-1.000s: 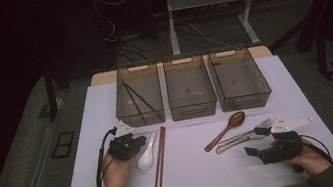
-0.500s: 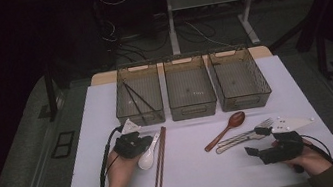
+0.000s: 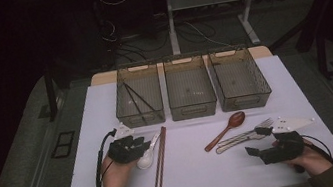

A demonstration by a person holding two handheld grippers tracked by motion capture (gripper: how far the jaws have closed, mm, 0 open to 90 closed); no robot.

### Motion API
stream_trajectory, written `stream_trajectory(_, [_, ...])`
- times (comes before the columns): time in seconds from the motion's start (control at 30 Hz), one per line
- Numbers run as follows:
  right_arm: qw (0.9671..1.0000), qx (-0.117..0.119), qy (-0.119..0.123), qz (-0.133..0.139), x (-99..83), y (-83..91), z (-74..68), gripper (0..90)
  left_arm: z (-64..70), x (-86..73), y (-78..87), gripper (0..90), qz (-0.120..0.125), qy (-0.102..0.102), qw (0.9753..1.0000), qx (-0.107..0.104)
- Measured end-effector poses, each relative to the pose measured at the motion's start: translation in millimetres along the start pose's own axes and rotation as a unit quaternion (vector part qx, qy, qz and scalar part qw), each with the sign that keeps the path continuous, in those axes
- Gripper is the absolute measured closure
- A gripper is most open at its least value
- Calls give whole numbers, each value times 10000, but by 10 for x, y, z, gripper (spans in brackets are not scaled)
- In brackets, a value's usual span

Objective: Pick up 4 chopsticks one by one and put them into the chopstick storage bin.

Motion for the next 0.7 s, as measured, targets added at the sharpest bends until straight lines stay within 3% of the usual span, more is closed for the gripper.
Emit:
stream_trajectory(0.13, [10000, 0, 11, -6, 1, -3, -4, 182, 70, -91, 115, 503, -54, 81, 10000, -20])
stream_trajectory(0.3, [10000, 18, 37, -20, -1, -14, -15, 182, 143, -246, 157, 453, -220, 155, 9996, -68])
stream_trajectory(0.53, [10000, 12, 49, -23, 1, -13, -17, 182, 194, -320, 141, 455, -392, 172, 9991, -26])
stream_trajectory(0.7, [10000, 14, 52, -19, 1, -13, -17, 182, 243, -310, 125, 522, -435, 75, 9990, -112])
Point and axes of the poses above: each handheld gripper's, and its own axes: y roughly backward along the jaws, x roughly out of its top, z roughly to its right, the point moved 9 cm from there along -y, roughly forward along the jaws, and after that the axes turned 4 degrees about -y, right-handed, at the moved point
